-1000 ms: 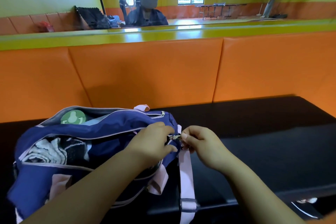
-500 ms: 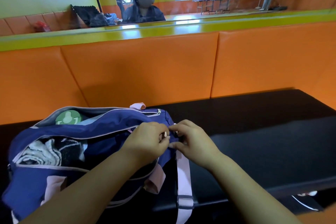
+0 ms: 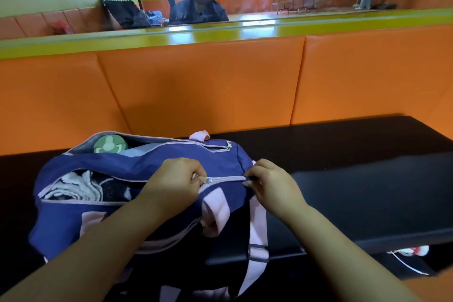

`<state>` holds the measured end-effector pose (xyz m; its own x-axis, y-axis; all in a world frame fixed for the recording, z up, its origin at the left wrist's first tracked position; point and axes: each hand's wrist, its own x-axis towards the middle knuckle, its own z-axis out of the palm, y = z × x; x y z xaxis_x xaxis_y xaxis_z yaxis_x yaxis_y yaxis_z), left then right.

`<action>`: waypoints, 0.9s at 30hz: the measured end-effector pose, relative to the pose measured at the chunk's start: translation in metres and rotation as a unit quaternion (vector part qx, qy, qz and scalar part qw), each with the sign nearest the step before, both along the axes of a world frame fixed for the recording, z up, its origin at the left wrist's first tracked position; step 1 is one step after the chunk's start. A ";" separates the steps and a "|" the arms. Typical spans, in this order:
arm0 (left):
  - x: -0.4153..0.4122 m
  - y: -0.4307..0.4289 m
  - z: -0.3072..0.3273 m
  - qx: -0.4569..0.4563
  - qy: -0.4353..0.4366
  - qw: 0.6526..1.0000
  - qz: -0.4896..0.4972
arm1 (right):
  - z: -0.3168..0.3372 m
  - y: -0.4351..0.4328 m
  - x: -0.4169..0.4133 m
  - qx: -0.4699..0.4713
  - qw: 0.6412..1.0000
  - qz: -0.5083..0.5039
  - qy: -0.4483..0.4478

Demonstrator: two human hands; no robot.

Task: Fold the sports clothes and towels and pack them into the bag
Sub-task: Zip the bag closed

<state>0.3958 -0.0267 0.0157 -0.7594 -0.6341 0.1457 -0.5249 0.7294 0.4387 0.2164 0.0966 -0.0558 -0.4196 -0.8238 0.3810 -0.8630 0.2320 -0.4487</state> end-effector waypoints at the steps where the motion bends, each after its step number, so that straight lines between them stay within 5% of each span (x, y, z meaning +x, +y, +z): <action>1: 0.010 -0.005 0.001 0.004 0.002 1.000 0.017 | -0.001 0.002 -0.001 0.017 1.000 -0.018 -0.005; 9: 0.062 -0.024 -0.001 -0.023 0.060 0.997 0.045 | 0.030 -0.015 0.033 0.068 0.992 -0.026 0.107; 13: 0.062 -0.026 -0.007 -0.044 0.089 0.995 0.022 | 0.044 -0.042 0.080 0.082 0.987 0.083 0.109; 23: 0.136 -0.053 -0.016 -0.087 0.142 0.982 0.092 | 0.021 -0.063 0.096 0.064 0.991 0.004 0.118; 27: 0.149 -0.059 -0.021 -0.115 0.160 0.978 0.069 | 0.035 -0.084 0.126 0.034 0.986 0.092 0.132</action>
<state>0.5444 -0.0861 -0.0053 -0.5609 -0.6495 0.5135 -0.4878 0.7603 0.4289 0.3428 0.0129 -0.0212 -0.1544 -0.9044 0.3977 -0.9779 0.0826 -0.1920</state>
